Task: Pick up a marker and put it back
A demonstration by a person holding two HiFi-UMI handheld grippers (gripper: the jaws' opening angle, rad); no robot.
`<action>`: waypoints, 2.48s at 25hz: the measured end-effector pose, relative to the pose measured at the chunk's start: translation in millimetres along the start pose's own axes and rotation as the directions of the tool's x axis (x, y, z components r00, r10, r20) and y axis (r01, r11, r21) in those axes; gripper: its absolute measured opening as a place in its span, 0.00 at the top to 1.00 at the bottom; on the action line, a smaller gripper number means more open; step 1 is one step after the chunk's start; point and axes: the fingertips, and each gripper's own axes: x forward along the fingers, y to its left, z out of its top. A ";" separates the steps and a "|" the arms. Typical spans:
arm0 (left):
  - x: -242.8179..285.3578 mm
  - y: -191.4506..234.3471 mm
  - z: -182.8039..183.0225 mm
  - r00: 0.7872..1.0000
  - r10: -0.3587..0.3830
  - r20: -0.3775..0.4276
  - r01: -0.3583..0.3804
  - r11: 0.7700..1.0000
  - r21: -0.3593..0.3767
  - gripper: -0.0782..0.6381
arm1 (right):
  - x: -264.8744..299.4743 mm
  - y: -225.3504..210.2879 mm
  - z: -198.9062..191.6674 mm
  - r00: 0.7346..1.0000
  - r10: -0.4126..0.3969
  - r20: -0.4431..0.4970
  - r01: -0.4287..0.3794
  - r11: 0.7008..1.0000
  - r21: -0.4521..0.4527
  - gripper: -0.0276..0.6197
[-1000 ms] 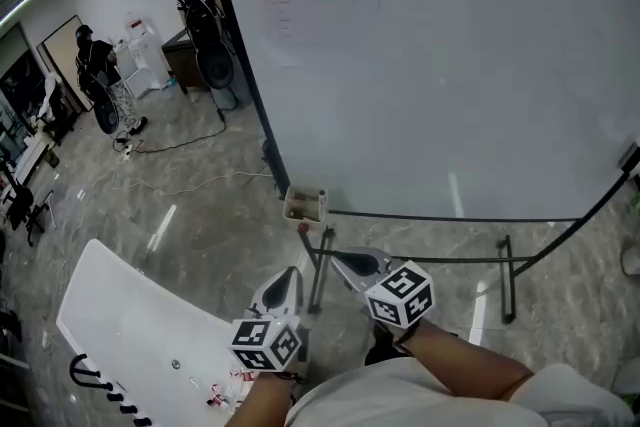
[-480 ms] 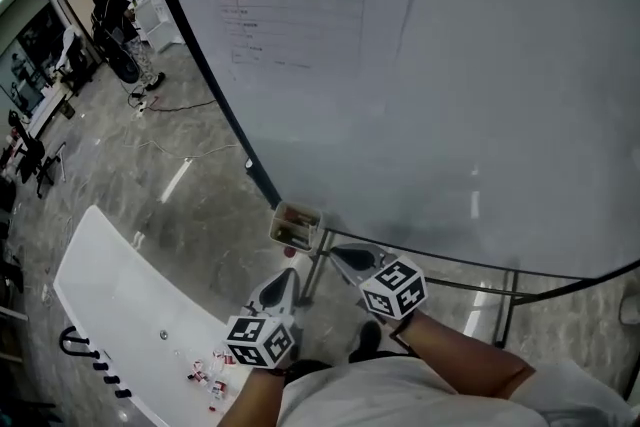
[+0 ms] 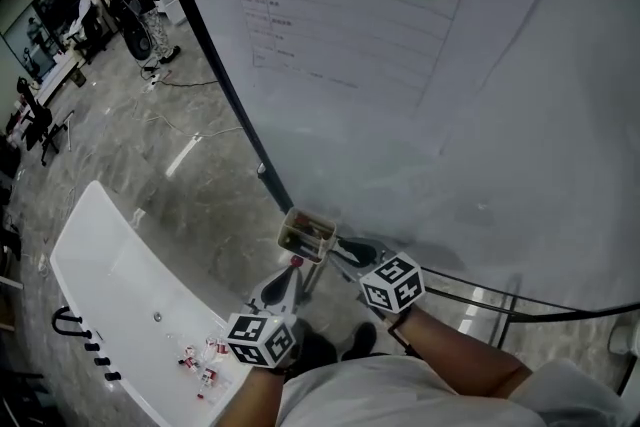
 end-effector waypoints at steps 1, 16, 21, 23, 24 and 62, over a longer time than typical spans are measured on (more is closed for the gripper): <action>2.6 2.8 -0.2 1.000 0.002 -0.002 -0.002 1.000 -0.004 0.89 | 5.8 -1.3 -0.1 1.000 0.004 -0.006 -0.004 1.000 -0.003 0.80; 8.6 18.6 2.3 0.999 -0.018 -0.027 0.017 0.999 -0.028 0.89 | 41.4 -9.0 4.7 0.999 -0.037 -0.022 0.037 0.999 -0.023 0.83; 6.7 14.5 7.8 1.000 -0.023 -0.003 0.023 1.000 -0.022 0.89 | 22.5 4.7 31.5 0.999 -0.028 0.028 0.030 0.997 -0.065 0.84; 5.6 10.8 12.4 1.000 -0.028 0.014 0.028 0.999 -0.016 0.89 | 12.1 11.1 46.8 0.998 -0.025 0.058 0.030 0.996 -0.081 0.84; 4.3 7.8 13.9 0.999 -0.032 0.021 0.032 0.999 -0.014 0.89 | 5.4 14.6 54.1 0.997 -0.023 0.072 0.029 0.996 -0.083 0.84; -21.2 -49.0 52.1 0.987 -0.072 0.145 0.057 0.993 0.101 0.89 | -91.1 72.0 159.5 0.959 0.044 0.281 0.004 0.986 -0.168 0.84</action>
